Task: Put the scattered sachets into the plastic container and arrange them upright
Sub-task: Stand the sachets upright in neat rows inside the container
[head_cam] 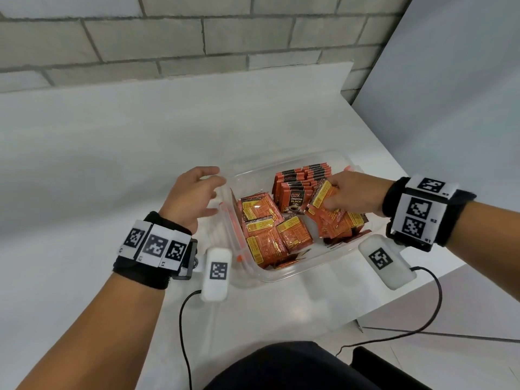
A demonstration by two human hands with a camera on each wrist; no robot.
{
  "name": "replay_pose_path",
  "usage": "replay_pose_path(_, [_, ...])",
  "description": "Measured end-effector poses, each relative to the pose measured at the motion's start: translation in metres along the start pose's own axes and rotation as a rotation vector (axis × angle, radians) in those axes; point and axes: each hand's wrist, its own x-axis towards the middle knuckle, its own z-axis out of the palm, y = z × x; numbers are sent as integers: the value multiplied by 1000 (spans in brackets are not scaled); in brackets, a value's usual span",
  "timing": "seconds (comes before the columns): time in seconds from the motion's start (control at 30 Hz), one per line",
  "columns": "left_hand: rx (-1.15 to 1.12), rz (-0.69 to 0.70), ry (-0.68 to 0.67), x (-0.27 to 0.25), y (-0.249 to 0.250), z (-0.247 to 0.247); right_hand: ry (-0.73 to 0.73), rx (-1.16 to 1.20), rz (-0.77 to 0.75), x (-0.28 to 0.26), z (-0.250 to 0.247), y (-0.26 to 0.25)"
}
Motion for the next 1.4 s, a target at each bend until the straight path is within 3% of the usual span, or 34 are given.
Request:
replay_pose_path(0.13, [139, 233, 113, -11, 13, -6, 142, 136, -135, -13, -15, -8])
replay_pose_path(0.23, [127, 358, 2, -28, 33, 4, 81, 473, -292, -22, -20, -24])
replay_pose_path(0.3, [60, 302, -149, -36, 46, 17, 31, 604, -384, -22, -18, -36])
replay_pose_path(0.4, [-66, 110, -433, -39, 61, 35, 13, 748, -505, -22, -13, -53])
replay_pose_path(0.53, [-316, -115, -682, -43, 56, 50, 78, 664, -566, -21, -5, -64])
replay_pose_path(0.67, [-428, -159, -715, -41, 46, 51, 161, 230, -541, -19, 1, -63])
replay_pose_path(0.73, [-445, -147, -678, -35, 41, 44, 221, 243, -501, -18, 1, -57])
replay_pose_path(0.83, [-518, -103, -616, -22, 31, 26, 336, 460, -241, -13, 10, -45])
replay_pose_path(0.93, [-580, -100, -543, -11, 21, 7, 109, 198, 14, 0, 27, -31])
replay_pose_path(1.03, [-565, -137, -523, -6, 11, 4, -80, -99, 90, 10, 41, -30])
replay_pose_path(1.4, [-601, -172, -506, -2, -11, 10, -153, -137, 247, 21, 54, -46])
